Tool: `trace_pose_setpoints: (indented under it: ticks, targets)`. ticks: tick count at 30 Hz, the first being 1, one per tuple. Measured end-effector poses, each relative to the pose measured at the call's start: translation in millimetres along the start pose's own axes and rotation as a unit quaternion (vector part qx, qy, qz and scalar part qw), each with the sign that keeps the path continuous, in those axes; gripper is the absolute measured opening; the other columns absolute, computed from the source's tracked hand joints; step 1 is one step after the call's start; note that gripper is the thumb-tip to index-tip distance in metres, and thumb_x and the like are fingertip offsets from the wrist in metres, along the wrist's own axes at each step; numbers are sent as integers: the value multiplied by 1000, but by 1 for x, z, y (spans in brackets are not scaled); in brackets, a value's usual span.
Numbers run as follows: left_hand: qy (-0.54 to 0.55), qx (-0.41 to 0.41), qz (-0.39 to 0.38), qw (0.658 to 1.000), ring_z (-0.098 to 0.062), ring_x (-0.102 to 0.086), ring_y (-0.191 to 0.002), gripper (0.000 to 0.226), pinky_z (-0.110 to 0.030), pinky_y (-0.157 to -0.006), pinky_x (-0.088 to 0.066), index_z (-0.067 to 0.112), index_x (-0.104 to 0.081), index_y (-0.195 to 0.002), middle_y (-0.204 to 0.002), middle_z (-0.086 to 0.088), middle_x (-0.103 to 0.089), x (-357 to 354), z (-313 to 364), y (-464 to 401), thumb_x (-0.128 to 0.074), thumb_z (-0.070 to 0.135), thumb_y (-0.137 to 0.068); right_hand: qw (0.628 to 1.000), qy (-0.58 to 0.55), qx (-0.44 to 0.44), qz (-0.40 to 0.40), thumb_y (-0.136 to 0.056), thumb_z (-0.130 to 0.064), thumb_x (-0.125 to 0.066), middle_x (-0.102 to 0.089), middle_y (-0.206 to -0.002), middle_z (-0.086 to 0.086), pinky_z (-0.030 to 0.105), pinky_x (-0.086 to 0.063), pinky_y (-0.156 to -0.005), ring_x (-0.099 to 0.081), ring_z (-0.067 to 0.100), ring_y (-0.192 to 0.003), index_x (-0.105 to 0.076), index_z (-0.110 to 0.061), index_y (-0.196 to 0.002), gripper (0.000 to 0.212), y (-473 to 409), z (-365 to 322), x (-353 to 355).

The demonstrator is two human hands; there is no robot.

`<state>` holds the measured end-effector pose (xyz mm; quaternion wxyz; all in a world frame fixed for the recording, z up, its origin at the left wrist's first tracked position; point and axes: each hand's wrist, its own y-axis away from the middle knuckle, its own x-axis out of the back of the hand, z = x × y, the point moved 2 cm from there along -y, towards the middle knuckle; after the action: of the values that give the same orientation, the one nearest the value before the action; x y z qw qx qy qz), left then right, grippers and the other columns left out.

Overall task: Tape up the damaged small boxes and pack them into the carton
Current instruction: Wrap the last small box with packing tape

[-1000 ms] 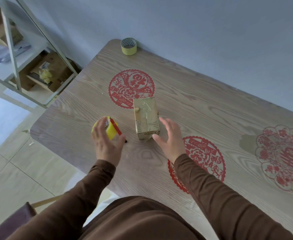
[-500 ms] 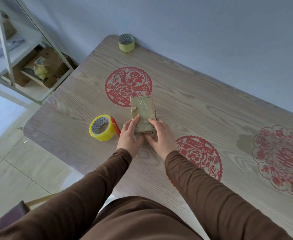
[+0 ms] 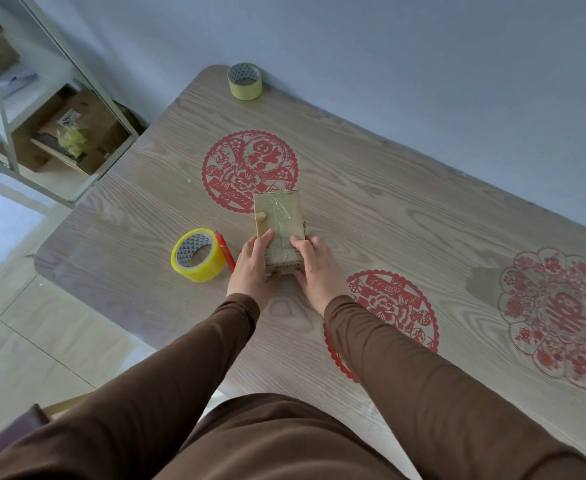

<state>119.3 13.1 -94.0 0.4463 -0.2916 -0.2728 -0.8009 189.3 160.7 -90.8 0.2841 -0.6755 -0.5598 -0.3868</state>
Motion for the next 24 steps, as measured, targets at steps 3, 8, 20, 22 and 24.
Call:
trace_pose_setpoints:
  ticks: [3,8,20,22,24]
  targets:
    - [3,-5,-10,1000,-29,-41,-140,96,-45,-112,-41,32,-24,-151,-151,-12,-39,0,-2,0,-70,-3,-75,999,-28,-3,-15,-85,-28,-78,-47,-128,6,37,-53,-86,-50,22,-113,-37,-27,-144,72,1,0,6]
    - [16,3,-36,999,-28,-36,-145,98,-45,-114,-39,32,-19,-152,-154,-12,-35,1,0,1,-70,-3,-75,1000,13,-6,-15,-92,-26,-69,-51,-125,4,40,-55,-74,-58,22,-104,-43,-26,-138,53,-5,-8,15]
    - [283,134,-233,921,3,-54,-111,92,-20,-93,-51,38,-20,-143,-125,14,-53,-31,81,91,-82,16,-78,939,-306,-147,61,-100,-7,-44,-61,-125,-13,36,-42,-109,-53,1,-118,-68,-29,-111,35,58,22,55]
    - [286,129,-288,905,-3,-57,-115,96,-29,-101,-51,30,-23,-147,-125,13,-56,-40,99,102,-83,27,-73,949,-267,-143,87,-99,-17,-56,-56,-122,-13,41,-42,-108,-51,5,-118,-66,-26,-104,14,65,31,59]
    - [302,124,-324,888,-14,-51,-133,104,-41,-113,-43,25,-20,-155,-145,1,-51,-41,105,102,-82,30,-70,962,-222,-135,78,-96,-18,-62,-46,-138,-8,42,-35,-116,-41,10,-133,-64,-28,-104,13,66,40,60]
